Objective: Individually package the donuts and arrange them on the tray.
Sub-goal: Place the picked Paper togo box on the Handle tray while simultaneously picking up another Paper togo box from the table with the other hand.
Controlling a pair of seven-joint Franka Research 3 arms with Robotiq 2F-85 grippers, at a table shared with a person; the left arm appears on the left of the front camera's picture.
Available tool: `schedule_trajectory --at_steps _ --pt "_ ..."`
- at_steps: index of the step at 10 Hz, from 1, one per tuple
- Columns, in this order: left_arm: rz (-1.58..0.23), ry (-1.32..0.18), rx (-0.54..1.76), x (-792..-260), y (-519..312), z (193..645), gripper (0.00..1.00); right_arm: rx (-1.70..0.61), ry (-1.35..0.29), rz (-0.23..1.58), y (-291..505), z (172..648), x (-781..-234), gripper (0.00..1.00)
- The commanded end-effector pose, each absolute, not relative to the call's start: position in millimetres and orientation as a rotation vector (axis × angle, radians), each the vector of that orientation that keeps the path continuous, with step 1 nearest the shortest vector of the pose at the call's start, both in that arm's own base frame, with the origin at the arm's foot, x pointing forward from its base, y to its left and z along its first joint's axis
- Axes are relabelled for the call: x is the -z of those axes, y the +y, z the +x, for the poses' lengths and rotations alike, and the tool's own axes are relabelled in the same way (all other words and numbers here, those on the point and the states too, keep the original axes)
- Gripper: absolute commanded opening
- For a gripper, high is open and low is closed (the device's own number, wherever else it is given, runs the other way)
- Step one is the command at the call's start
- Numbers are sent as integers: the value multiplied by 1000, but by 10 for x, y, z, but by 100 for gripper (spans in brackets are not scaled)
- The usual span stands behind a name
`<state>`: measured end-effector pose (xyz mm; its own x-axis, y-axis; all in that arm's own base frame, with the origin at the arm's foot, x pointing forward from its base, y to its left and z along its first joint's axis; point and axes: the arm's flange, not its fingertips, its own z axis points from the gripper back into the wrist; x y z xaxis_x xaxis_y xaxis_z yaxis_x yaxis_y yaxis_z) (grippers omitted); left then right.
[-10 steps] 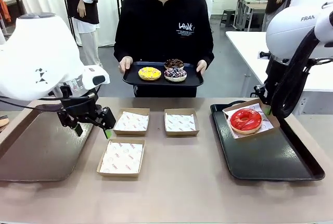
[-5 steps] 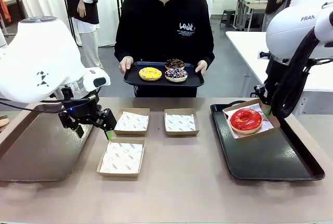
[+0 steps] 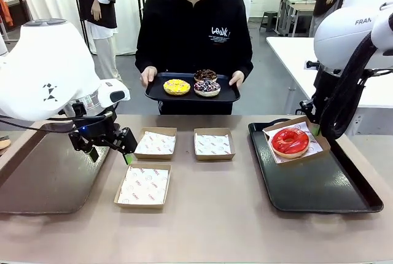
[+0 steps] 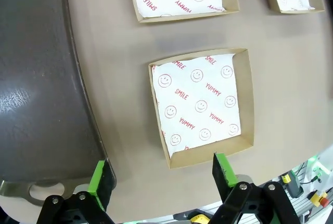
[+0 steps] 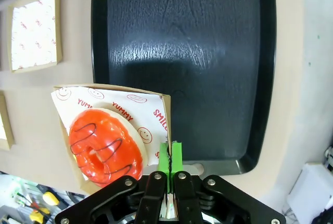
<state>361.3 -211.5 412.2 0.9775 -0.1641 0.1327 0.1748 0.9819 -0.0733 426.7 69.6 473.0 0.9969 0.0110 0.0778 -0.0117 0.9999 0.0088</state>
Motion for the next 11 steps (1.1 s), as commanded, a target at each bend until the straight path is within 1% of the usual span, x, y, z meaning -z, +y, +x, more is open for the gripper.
schedule_trajectory --at_steps 1,3,7,11 --pt "-76 -98 174 -3972 -2187 3625 100 -21 -95 8 685 4203 -4675 1" --pt "-100 -113 190 -3911 -2277 3568 100 -26 -126 -25 676 4098 -4564 1" --pt "-77 -92 178 -3586 -2388 3588 100 -24 -159 10 566 4100 -4176 1" --pt "-86 -36 152 -3380 -2397 3712 100 -17 -76 14 526 4135 -3903 1"
